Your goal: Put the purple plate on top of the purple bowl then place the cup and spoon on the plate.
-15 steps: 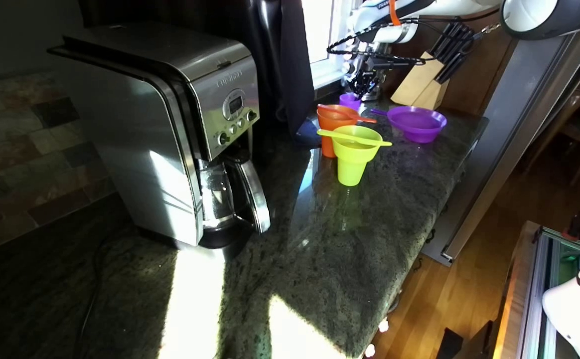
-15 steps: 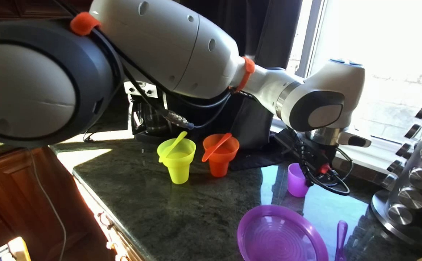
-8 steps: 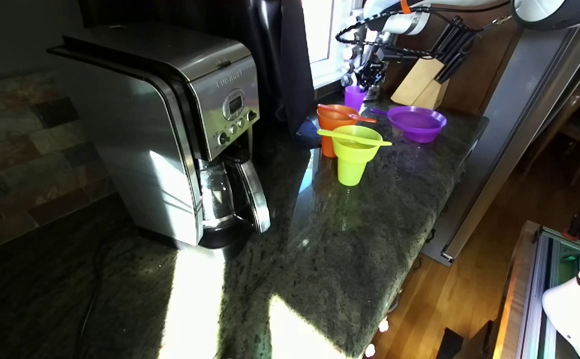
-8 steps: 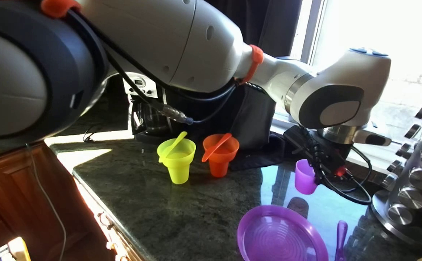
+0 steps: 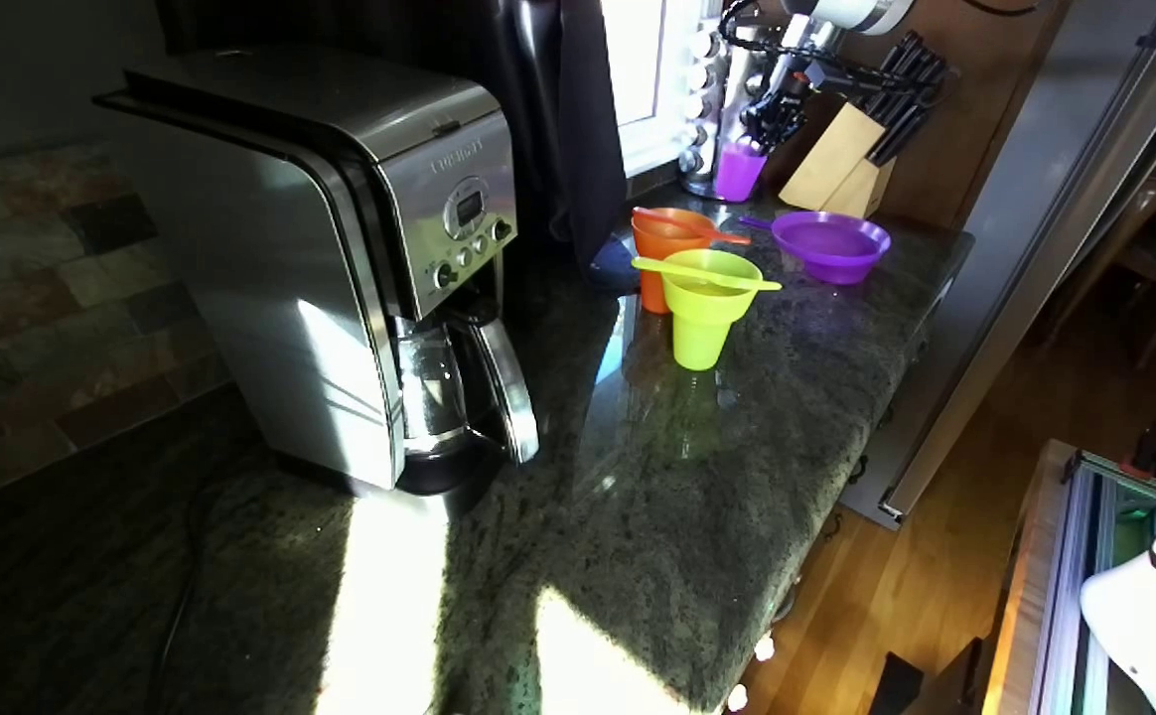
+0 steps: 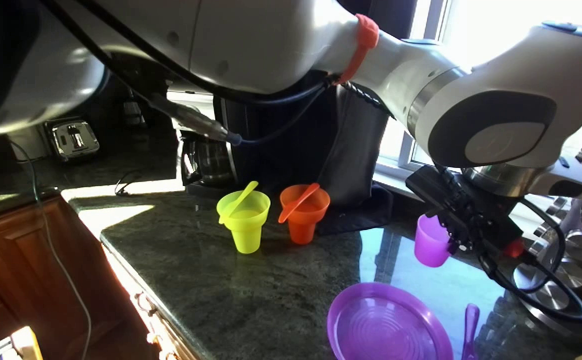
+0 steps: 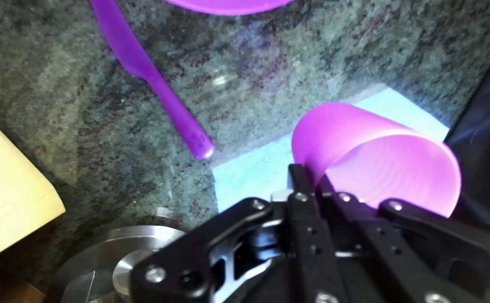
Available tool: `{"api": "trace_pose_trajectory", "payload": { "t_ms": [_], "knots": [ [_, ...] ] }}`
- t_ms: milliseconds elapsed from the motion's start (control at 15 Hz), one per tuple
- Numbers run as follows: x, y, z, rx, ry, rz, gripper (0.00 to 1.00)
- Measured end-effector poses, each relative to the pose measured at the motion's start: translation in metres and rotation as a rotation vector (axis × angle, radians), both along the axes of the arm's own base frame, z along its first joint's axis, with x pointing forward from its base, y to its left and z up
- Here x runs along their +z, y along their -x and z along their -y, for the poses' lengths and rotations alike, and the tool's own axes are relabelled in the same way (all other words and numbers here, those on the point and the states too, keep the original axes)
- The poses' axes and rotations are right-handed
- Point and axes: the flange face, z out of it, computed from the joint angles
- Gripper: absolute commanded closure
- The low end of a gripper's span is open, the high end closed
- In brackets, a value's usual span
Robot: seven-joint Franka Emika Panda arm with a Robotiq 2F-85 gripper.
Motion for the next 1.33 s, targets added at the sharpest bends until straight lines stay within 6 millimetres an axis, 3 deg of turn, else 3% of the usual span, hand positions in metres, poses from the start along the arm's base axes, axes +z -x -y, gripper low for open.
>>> {"api": "trace_pose_trajectory", "payload": {
  "t_ms": [467,733,1000,1333],
  "knots": [
    [0.015,0.05,-0.01,0.093,-0.071,-0.07,0.99],
    [0.021,0.08,-0.001,0.158,-0.073,-0.093,0.99],
    [0.02,0.107,0.007,0.222,-0.027,-0.123,0.99],
    [0.008,0.13,0.001,0.316,0.021,-0.138,0.99]
  ]
}}
